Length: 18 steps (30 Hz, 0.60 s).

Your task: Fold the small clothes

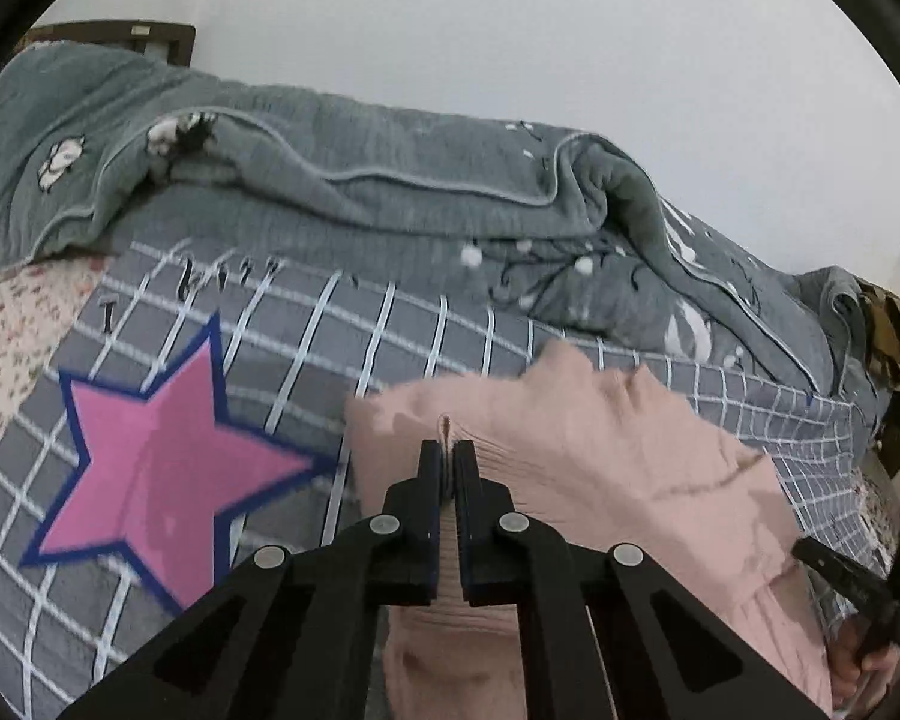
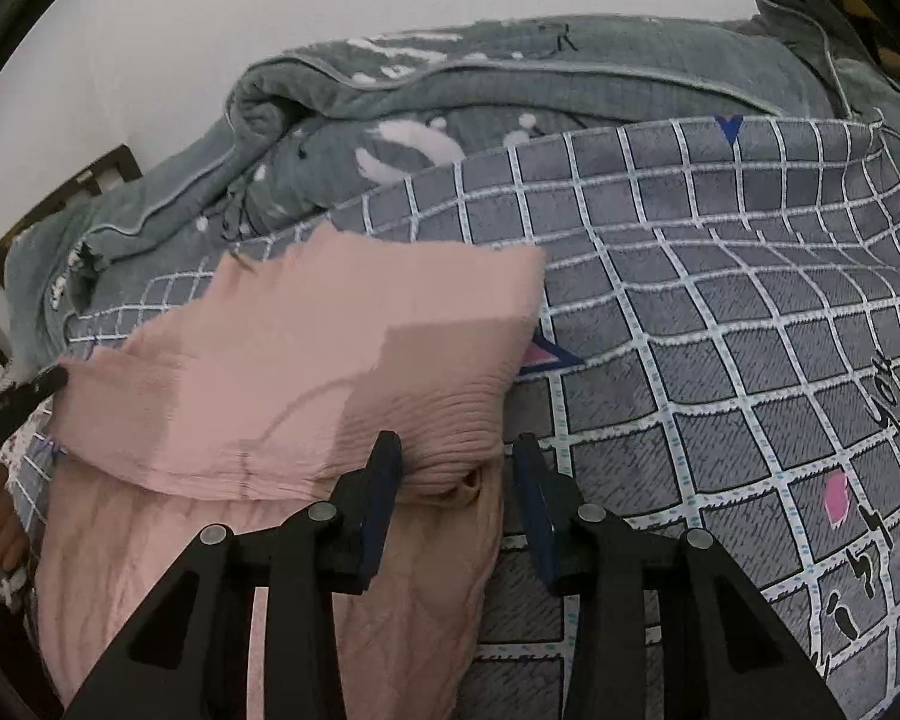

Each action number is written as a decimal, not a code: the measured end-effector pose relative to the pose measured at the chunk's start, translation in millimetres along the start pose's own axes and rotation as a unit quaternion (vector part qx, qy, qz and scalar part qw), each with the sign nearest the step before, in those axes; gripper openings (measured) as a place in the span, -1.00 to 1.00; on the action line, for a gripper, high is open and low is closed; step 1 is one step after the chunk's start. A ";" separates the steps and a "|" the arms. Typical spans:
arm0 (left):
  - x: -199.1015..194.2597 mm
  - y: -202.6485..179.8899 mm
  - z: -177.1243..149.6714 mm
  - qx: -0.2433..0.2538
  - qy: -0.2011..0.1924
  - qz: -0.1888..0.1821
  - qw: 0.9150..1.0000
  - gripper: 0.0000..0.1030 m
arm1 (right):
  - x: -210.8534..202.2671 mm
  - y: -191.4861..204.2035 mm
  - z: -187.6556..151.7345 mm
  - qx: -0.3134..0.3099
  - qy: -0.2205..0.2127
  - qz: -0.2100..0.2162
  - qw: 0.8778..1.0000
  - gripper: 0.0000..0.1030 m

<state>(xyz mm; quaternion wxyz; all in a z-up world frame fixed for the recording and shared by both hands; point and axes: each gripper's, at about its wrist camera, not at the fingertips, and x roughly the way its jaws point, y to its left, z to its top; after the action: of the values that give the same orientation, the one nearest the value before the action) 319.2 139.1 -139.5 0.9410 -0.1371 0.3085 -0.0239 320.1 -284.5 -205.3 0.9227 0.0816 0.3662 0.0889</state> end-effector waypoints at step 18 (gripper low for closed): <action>8.9 4.6 -58.2 0.004 0.050 0.058 0.997 0.35 | 10.5 -2.5 -1.6 0.012 0.018 -0.013 1.000 -0.12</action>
<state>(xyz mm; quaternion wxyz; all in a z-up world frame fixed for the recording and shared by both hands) 292.0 128.2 -190.8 0.9248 -0.1142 0.3623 0.0224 326.8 -284.4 -213.9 0.9159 0.0865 0.3849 0.0737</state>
